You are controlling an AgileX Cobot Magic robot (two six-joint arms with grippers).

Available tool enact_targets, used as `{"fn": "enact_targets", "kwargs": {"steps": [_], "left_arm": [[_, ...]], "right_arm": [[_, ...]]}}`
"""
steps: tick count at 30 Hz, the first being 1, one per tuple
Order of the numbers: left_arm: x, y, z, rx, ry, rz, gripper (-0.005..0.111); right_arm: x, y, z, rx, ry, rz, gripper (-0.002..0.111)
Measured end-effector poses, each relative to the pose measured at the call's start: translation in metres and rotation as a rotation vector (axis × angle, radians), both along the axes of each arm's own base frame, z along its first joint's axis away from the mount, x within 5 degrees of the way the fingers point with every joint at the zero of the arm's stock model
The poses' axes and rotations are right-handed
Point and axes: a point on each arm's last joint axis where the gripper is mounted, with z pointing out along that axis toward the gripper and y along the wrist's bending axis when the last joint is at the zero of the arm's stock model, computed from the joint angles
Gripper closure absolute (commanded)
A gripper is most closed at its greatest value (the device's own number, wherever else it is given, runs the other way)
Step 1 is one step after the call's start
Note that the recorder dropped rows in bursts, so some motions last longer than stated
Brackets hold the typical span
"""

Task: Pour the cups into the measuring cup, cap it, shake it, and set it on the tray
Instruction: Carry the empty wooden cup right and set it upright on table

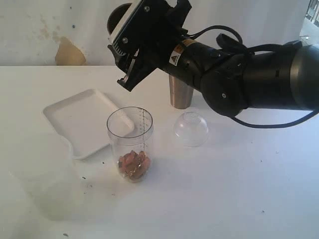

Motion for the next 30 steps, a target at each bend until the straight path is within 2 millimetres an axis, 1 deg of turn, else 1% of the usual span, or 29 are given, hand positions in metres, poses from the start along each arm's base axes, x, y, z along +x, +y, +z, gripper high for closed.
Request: {"fn": "enact_targets", "kwargs": {"steps": [14,16,19,23,26,30], "left_arm": [[0.000,0.000,0.000,0.000,0.000,0.000,0.106],[0.000,0.000,0.000,0.000,0.000,0.000,0.106],[0.000,0.000,0.000,0.000,0.000,0.000,0.106],[0.000,0.000,0.000,0.000,0.000,0.000,0.106],[0.000,0.000,0.000,0.000,0.000,0.000,0.106],[0.000,0.000,0.000,0.000,0.000,0.000,0.106]], "right_arm": [[0.000,0.000,0.005,0.041,-0.039,0.004,0.108],[0.000,0.000,0.005,0.118,0.018,0.006,0.108],[-0.001,-0.001,0.004,0.307,0.168,0.000,0.108],[0.001,-0.004,0.003,0.460,0.269,-0.036,0.108],[0.002,-0.005,0.000,0.480,0.325,-0.064,0.108],[0.003,-0.012,-0.008,0.406,0.399,-0.112,0.108]]}}
